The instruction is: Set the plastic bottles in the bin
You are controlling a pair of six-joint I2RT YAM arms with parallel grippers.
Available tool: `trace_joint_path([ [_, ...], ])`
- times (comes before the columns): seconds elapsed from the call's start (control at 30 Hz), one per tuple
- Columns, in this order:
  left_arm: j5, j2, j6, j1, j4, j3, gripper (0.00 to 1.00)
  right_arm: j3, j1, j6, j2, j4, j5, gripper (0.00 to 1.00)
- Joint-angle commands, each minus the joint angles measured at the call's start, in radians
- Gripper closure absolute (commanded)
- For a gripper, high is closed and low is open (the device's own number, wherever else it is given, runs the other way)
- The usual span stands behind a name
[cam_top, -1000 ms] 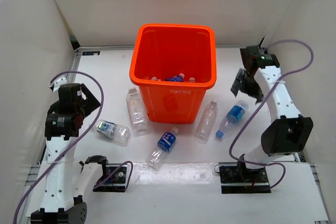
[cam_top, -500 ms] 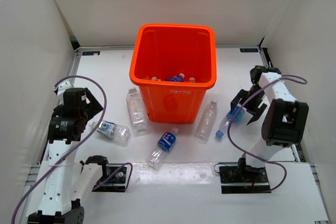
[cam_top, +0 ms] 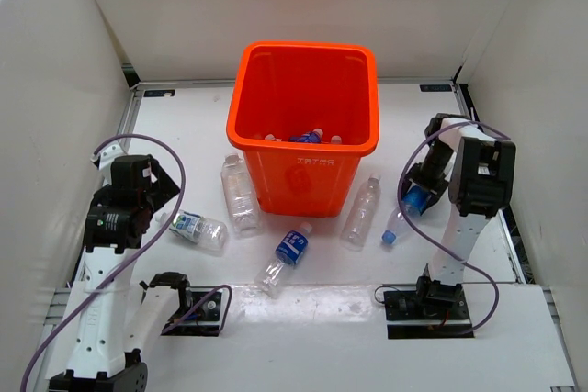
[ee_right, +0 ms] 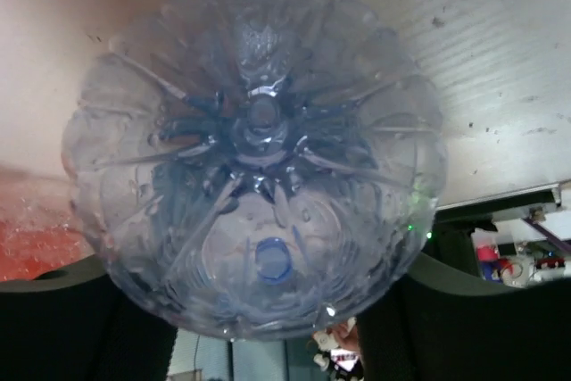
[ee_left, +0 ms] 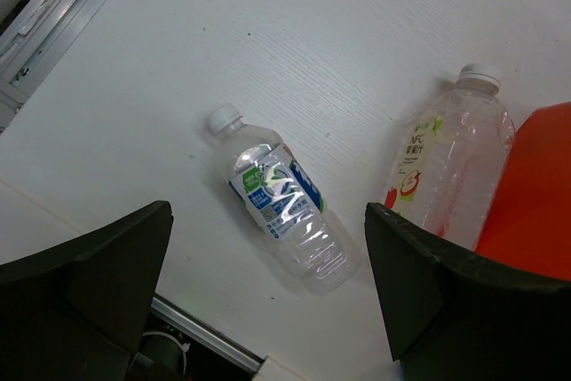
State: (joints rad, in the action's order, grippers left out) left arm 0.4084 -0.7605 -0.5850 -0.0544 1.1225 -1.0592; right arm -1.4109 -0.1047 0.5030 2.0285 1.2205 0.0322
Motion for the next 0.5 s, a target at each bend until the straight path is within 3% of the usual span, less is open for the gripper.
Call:
trace_joint_path([
  [0.0, 0.006, 0.010, -0.010, -0.005, 0.008, 0.002, 0.00, -0.026, -0.013, -0.018, -0.002, 0.042, 0.015, 0.35],
  [0.03, 0.006, 0.010, -0.012, -0.001, 0.005, 0.004, 0.00, -0.019, -0.018, -0.017, -0.001, 0.040, 0.017, 0.41],
  [0.23, 0.000, 0.000, -0.018, -0.002, -0.013, 0.011, 0.00, -0.068, -0.036, -0.026, -0.089, 0.066, 0.000, 0.48],
  [0.47, -0.020, -0.010, -0.035, -0.002, -0.033, 0.031, 0.00, -0.398, -0.013, -0.023, -0.211, 0.149, -0.061, 0.60],
])
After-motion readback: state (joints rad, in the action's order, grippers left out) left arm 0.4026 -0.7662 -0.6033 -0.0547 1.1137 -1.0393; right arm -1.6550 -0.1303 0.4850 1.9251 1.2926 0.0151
